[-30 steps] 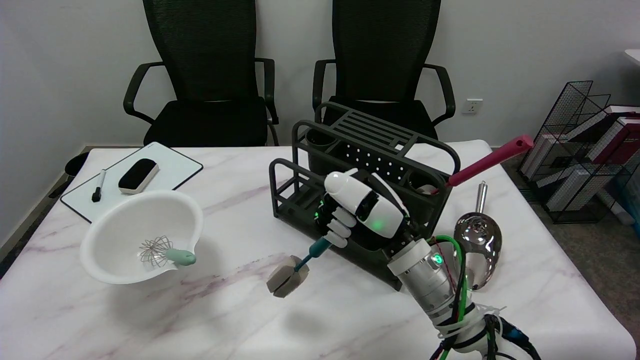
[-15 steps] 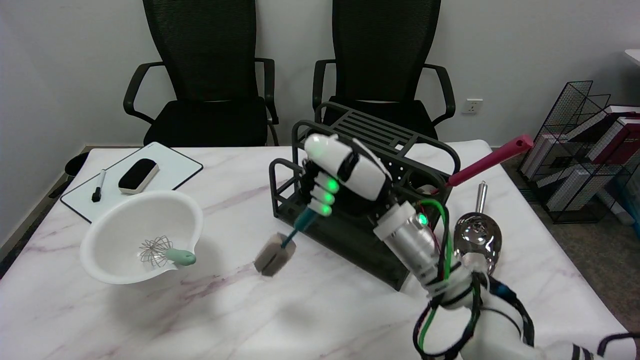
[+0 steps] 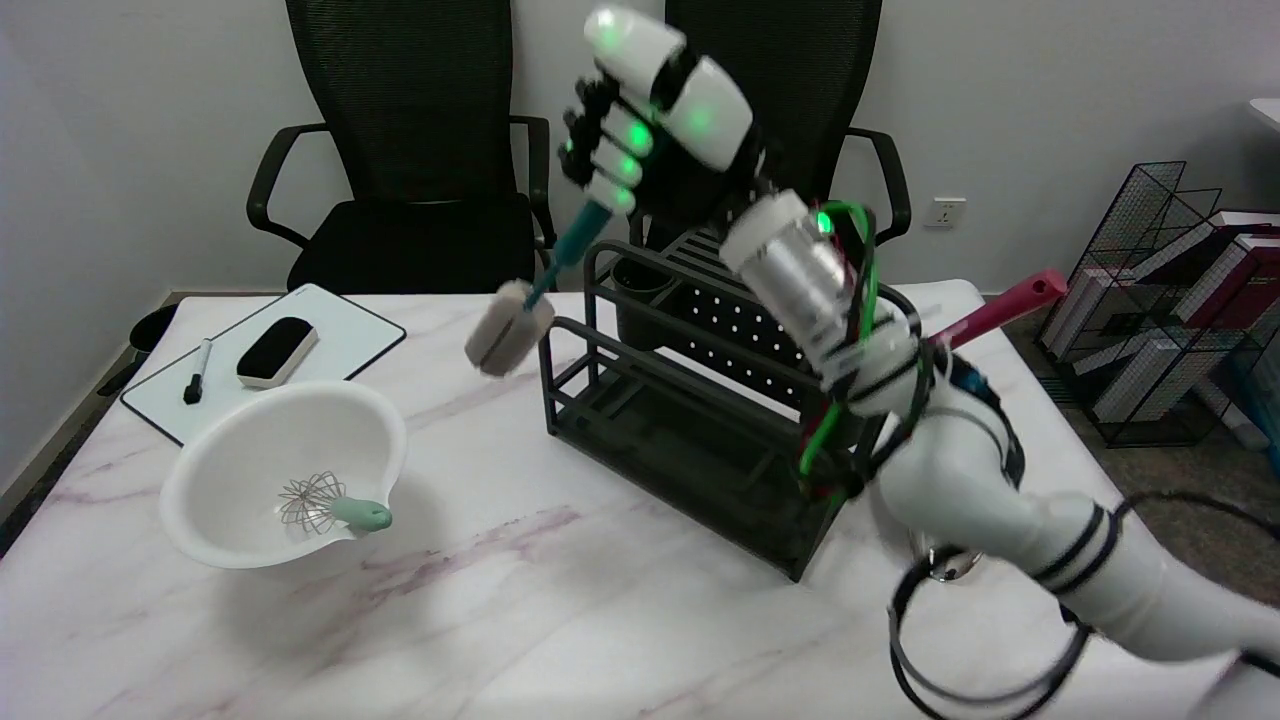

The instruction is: Place the blue sponge bottle brush into the kitchen storage rack.

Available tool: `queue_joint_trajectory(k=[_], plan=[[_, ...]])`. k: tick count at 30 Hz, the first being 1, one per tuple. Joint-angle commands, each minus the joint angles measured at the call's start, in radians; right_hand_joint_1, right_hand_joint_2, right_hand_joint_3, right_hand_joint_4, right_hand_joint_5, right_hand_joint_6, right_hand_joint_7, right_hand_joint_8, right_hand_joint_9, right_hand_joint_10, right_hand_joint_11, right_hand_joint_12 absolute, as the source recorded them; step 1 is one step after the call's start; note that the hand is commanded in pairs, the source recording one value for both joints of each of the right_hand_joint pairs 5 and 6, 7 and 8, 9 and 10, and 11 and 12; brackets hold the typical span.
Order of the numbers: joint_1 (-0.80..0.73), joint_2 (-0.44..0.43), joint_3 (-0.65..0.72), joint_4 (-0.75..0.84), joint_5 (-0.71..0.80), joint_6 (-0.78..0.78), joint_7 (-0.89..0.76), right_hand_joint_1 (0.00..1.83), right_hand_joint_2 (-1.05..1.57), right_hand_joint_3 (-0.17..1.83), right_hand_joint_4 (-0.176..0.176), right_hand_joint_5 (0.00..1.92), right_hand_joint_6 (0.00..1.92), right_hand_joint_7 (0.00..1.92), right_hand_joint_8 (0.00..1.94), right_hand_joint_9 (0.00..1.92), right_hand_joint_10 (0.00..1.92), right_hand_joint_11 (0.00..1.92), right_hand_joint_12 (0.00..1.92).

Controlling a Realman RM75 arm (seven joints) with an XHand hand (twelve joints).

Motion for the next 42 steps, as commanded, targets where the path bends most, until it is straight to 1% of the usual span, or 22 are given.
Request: queue_joint_trajectory(k=[1, 5, 8, 12, 15, 20, 25, 27, 34, 42], plan=[[0.454, -0.022, 0.047, -0.194, 0.174, -0.265, 0.006, 0.99, 1.57, 0.98, 0.0, 1.92, 1.92, 1.92, 1.92, 1.92, 1.92, 1.9, 1.9], [0.466, -0.018, 0.045, -0.23, 0.153, -0.259, -0.01, 1.02, 1.57, 0.78, 0.0, 1.92, 1.92, 1.92, 1.92, 1.92, 1.92, 1.89, 1.89], [0.475, -0.021, 0.033, -0.258, 0.091, -0.255, -0.042, 1.02, 1.57, 0.67, 0.0, 1.92, 1.92, 1.92, 1.92, 1.92, 1.92, 1.89, 1.89], [0.486, -0.024, 0.015, -0.286, 0.008, -0.228, -0.068, 1.02, 1.57, 0.44, 0.0, 1.92, 1.92, 1.92, 1.92, 1.92, 1.92, 1.88, 1.88], [0.496, -0.025, 0.015, -0.304, -0.066, -0.221, -0.079, 1.02, 1.57, 0.37, 0.0, 1.92, 1.92, 1.92, 1.92, 1.92, 1.92, 1.89, 1.89], [0.527, -0.016, -0.005, -0.365, -0.16, -0.232, -0.08, 1.02, 1.57, 0.34, 0.0, 1.92, 1.92, 1.92, 1.92, 1.92, 1.92, 1.89, 1.89], [0.541, -0.012, -0.013, -0.445, -0.276, -0.218, -0.08, 1.01, 1.57, 0.31, 0.0, 1.92, 1.92, 1.92, 1.92, 1.92, 1.92, 1.88, 1.88], [0.542, -0.012, -0.014, -0.488, -0.302, -0.205, -0.08, 1.01, 1.57, 0.32, 0.0, 1.92, 1.92, 1.92, 1.92, 1.92, 1.92, 1.88, 1.88], [0.532, -0.014, -0.043, -0.581, -0.298, -0.163, -0.07, 1.01, 1.57, 0.31, 0.0, 1.92, 1.92, 1.92, 1.92, 1.92, 1.92, 1.88, 1.88], [0.528, -0.012, -0.048, -0.624, -0.296, -0.157, -0.066, 1.01, 1.57, 0.31, 0.0, 1.92, 1.92, 1.92, 1.92, 1.92, 1.92, 1.87, 1.87]])
